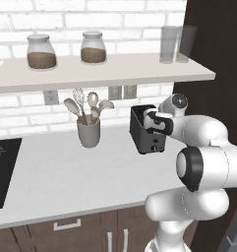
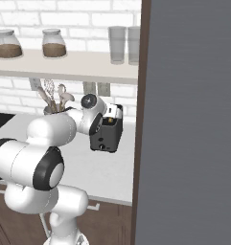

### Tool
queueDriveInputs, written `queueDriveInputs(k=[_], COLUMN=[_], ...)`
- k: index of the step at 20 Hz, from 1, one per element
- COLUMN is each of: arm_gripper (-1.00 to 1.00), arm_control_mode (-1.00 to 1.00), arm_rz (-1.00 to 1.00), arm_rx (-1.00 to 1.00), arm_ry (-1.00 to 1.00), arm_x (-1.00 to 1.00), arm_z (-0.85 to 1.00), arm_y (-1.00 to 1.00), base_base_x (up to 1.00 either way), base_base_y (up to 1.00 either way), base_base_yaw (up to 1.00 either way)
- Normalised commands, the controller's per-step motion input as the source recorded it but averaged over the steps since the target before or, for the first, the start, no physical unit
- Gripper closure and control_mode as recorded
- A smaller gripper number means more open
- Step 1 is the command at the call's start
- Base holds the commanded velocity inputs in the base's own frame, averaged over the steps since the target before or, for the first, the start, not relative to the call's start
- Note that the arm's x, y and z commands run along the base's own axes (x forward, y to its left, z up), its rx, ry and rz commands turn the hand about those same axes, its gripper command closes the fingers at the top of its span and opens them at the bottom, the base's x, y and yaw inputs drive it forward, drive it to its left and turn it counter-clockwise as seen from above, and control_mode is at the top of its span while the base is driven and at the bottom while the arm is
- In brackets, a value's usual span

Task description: Start the toaster. Once the lever pops up, take the bread to the plate on the dining counter.

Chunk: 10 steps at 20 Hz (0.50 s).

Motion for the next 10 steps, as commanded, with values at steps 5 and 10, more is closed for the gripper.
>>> queueDriveInputs(k=[5,10], arm_gripper=[-1.0,-1.0], arm_control_mode=[-1.0,-1.0], arm_rz=[0.0,0.0], arm_rx=[0.0,0.0], arm_ry=[0.0,0.0], arm_x=[0.0,0.0], arm_z=[0.0,0.0], arm_y=[0.0,0.0], base_base_x=[0.0,0.0], base_base_y=[0.0,0.0], base_base_yaw=[0.0,0.0])
